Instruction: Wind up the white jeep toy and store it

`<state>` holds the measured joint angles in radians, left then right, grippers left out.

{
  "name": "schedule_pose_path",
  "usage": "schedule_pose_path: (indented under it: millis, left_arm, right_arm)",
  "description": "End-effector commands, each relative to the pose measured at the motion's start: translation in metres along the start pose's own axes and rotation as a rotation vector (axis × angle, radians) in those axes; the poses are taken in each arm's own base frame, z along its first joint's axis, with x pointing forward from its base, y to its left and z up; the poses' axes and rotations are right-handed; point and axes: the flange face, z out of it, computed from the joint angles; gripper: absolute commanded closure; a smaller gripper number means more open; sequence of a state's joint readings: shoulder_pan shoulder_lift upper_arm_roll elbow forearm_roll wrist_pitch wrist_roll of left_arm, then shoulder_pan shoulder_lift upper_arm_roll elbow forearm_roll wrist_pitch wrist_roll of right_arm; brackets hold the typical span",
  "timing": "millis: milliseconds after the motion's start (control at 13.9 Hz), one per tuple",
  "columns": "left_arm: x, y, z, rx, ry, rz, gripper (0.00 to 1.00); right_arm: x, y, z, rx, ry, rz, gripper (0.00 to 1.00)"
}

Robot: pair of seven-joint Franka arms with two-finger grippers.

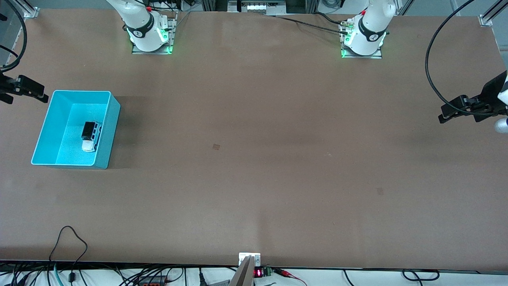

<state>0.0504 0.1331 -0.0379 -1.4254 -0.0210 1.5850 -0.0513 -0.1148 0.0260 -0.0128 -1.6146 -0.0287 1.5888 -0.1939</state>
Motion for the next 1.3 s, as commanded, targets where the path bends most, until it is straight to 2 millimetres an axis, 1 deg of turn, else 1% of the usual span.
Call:
schedule_pose_path:
  millis: [0,72,144,216,360,432,937,1225]
  left_arm:
    - [-0.011,0.003,-0.008,-0.015,0.004,0.023,0.0]
    - [-0.011,0.003,-0.007,-0.015,0.0,0.023,0.0]
    - [-0.01,0.001,-0.007,-0.015,0.001,0.021,0.0]
    - [-0.01,0.0,-0.007,-0.013,0.002,0.018,0.0]
    - [-0.01,0.0,-0.007,-0.015,0.002,0.018,0.0]
    - [-0.011,0.0,-0.008,-0.015,0.002,0.018,0.0]
    - [-0.011,0.001,-0.007,-0.015,-0.001,0.02,0.0]
    - [-0.012,0.0,-0.006,-0.015,-0.007,0.018,0.0]
  right_arm:
    - [0.009,0.011,0.008,0.01,-0.038,-0.03,0.0]
    - [0.01,0.009,0.004,0.009,-0.029,-0.035,0.0]
    - [0.013,-0.001,0.003,0.005,-0.029,-0.044,0.0]
    - [0.013,-0.005,0.002,-0.002,-0.029,-0.054,0.0]
    - [0.013,-0.005,0.001,-0.006,-0.026,-0.057,0.0]
    - [0.014,-0.01,0.002,-0.009,-0.03,-0.065,0.0]
    - [0.008,-0.011,0.005,-0.006,-0.057,-0.059,0.0]
    - [0.006,-0.022,0.005,-0.009,-0.073,-0.075,0.0]
